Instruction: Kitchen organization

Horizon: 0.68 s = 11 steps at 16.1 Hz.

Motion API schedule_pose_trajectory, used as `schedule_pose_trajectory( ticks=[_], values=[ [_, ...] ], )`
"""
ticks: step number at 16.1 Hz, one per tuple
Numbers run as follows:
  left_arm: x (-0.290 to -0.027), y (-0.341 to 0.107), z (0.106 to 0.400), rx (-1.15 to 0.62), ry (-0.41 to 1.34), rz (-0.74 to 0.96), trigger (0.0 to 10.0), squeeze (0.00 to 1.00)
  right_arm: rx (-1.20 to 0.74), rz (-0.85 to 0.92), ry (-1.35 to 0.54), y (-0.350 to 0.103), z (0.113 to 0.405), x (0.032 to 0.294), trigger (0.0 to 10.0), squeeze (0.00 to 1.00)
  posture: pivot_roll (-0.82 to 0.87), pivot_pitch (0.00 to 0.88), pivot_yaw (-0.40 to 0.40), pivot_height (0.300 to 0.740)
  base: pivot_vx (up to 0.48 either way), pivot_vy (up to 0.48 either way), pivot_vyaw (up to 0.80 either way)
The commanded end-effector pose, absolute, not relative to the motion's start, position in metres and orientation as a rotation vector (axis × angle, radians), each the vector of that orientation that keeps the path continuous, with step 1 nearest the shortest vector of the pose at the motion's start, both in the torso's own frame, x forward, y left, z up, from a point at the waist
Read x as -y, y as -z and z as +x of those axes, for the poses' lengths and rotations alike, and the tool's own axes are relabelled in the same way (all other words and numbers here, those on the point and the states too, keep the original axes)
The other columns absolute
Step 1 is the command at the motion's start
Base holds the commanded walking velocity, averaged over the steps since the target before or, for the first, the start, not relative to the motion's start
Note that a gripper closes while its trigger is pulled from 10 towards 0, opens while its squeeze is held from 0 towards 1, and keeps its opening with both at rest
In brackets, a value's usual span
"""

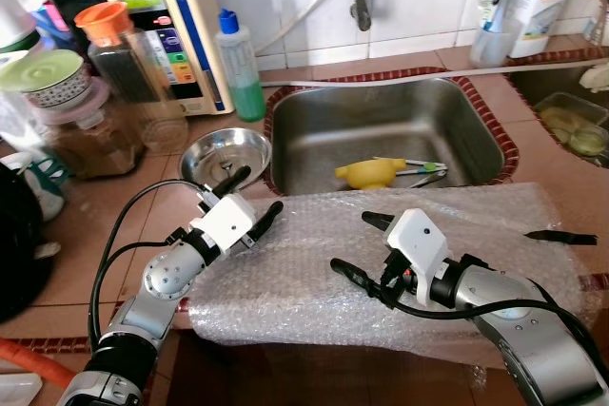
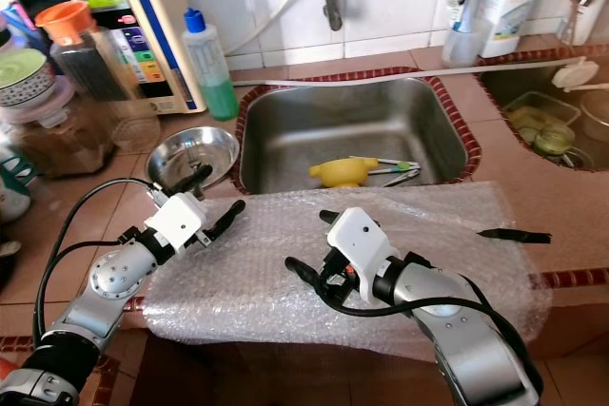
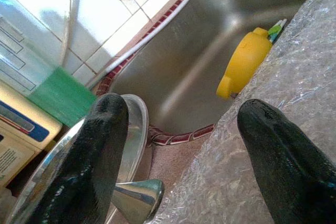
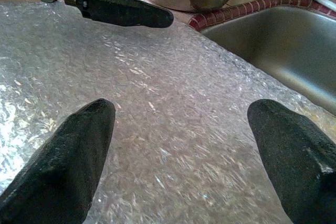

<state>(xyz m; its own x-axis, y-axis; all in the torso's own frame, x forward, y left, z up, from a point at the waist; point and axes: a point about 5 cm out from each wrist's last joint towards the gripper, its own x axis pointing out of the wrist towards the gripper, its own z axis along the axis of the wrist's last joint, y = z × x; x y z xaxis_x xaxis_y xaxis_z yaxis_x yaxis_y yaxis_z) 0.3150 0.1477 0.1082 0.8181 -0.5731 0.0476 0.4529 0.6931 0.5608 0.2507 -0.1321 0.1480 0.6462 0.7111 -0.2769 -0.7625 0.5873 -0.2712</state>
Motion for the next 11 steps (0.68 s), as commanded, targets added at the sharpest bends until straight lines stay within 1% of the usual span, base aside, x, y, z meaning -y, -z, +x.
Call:
schedule_pose_trajectory(
  ticks=[1,2,3,4,7,8,9,10,11],
  values=[
    [-0.153,-0.106,0.315,0.215,0.570,0.581,0.0,0.00,-0.115,-0.393,-0.865,-0.155,0.249,0.130,10.0,0.00,-0.35,0.114,0.179,0.740,0.000,0.000,0.00],
    [-0.155,-0.104,0.314,0.209,0.567,0.588,0.0,0.00,-0.115,-0.393,-0.865,-0.155,0.250,0.130,10.0,0.00,-0.35,0.113,0.178,0.740,0.000,0.000,0.00],
    [-0.156,-0.103,0.315,0.205,0.560,0.601,3.2,0.00,-0.115,-0.394,-0.867,-0.155,0.250,0.129,10.0,0.00,-0.35,0.113,0.178,0.740,0.000,0.000,0.00],
    [-0.158,-0.102,0.316,0.200,0.551,0.614,10.0,0.00,-0.114,-0.395,-0.871,-0.154,0.250,0.129,10.0,0.00,-0.35,0.113,0.178,0.740,0.000,0.000,0.00],
    [-0.163,-0.099,0.318,0.184,0.520,0.631,10.0,0.00,-0.112,-0.395,-0.874,-0.155,0.251,0.128,10.0,0.00,-0.35,0.113,0.178,0.740,0.000,0.000,0.00],
    [-0.163,-0.098,0.319,0.182,0.523,0.631,8.0,0.00,-0.112,-0.396,-0.874,-0.155,0.251,0.128,10.0,0.00,-0.35,0.112,0.173,0.740,0.000,0.000,0.00],
    [-0.164,-0.098,0.319,0.182,0.522,0.632,4.8,0.00,-0.112,-0.397,-0.874,-0.155,0.251,0.128,10.0,0.00,-0.35,0.113,0.173,0.740,0.000,0.000,0.00],
    [-0.164,-0.098,0.319,0.184,0.521,0.633,0.1,0.00,-0.112,-0.396,-0.873,-0.155,0.250,0.128,10.0,0.00,-0.35,0.113,0.173,0.740,0.000,0.000,0.00],
    [-0.164,-0.098,0.320,0.185,0.521,0.633,0.0,0.00,-0.113,-0.396,-0.871,-0.155,0.250,0.129,10.0,0.00,-0.35,0.114,0.174,0.740,0.000,0.000,0.00]
  ],
)
